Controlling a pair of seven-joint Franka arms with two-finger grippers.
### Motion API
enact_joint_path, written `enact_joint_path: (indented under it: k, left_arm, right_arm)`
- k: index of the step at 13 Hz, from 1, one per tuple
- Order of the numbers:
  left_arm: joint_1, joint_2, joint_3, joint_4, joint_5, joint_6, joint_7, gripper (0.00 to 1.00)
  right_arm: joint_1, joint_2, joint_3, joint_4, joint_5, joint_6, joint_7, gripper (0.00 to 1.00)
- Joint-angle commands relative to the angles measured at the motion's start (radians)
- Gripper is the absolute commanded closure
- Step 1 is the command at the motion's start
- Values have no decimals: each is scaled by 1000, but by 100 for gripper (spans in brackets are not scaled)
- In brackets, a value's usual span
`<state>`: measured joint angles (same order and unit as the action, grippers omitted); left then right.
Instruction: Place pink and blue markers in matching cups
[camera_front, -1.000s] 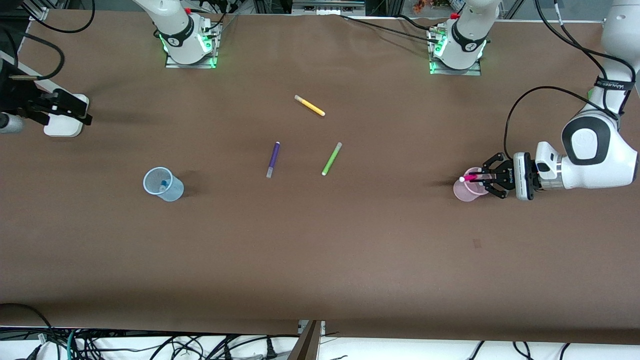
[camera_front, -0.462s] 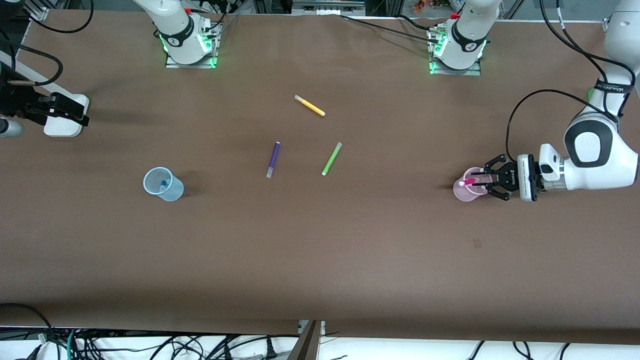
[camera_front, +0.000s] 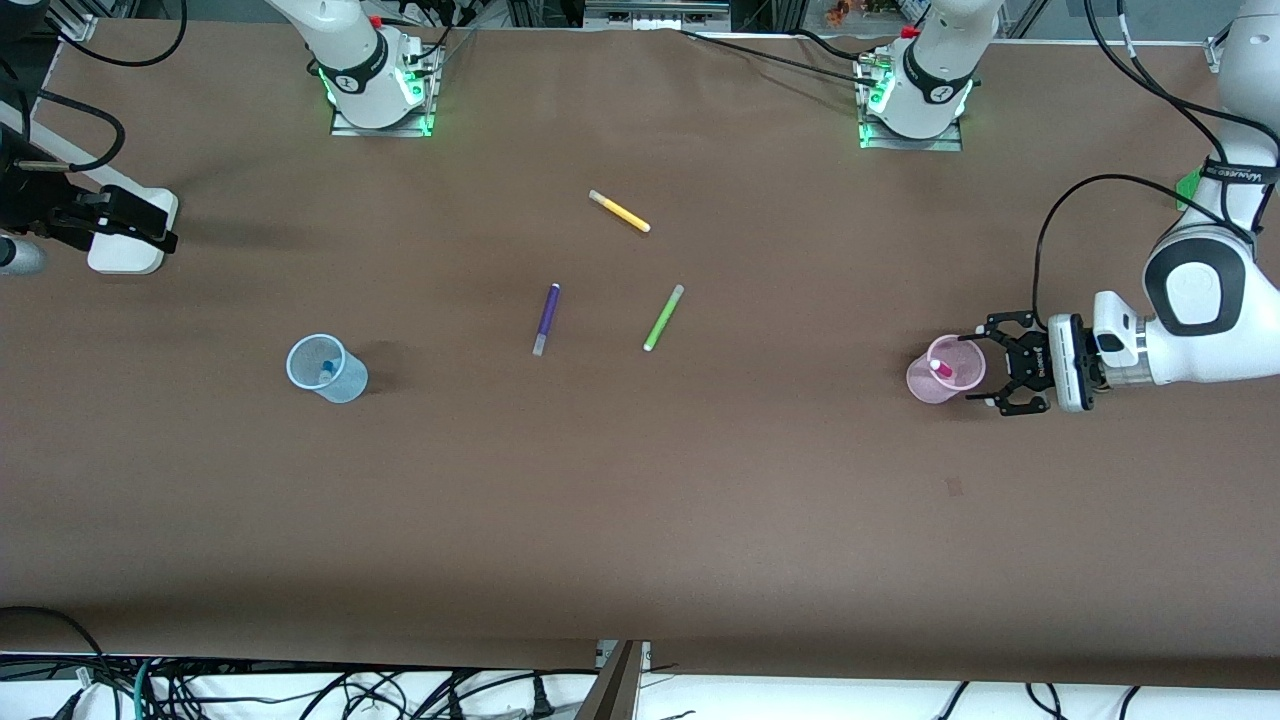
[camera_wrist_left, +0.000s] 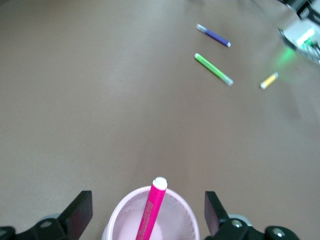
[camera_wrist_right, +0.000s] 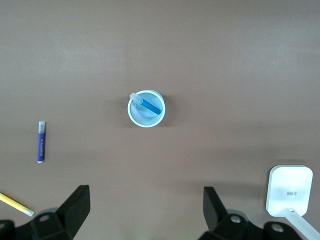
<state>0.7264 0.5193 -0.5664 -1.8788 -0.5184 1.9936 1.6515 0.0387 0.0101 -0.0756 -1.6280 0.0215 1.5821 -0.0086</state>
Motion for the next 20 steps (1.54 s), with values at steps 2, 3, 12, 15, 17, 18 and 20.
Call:
enact_joint_path:
  k: [2,3,12,15,17,18,20]
  left_arm:
    - [-14,-214,-42,6,30,-82,-405,0]
    - [-28,-244,-50,33,90,-125,-536,0]
    - [-237,-340,-50,366,503,-485,-1353,0]
    - [-323,-338,-52,412,583,-541,-1585,0]
    - [-361,-338,-52,412,589,-553,-1708,0]
    - [-370,-338,-50,412,590,-568,-1737,0]
    - [-372,-338,-52,412,590,-581,-1737,0]
  right_arm:
    - [0,10,0,17,-18,-8,4,0]
    - [0,10,0,17,-20,-8,4,0]
    - [18,19,7,25,-44,-7,4,0]
    - [20,19,8,25,-44,-8,4,0]
    - [20,24,8,28,-44,-7,4,0]
    - [20,24,8,28,-44,-7,4,0]
    - [20,25,8,30,-43,-7,6,0]
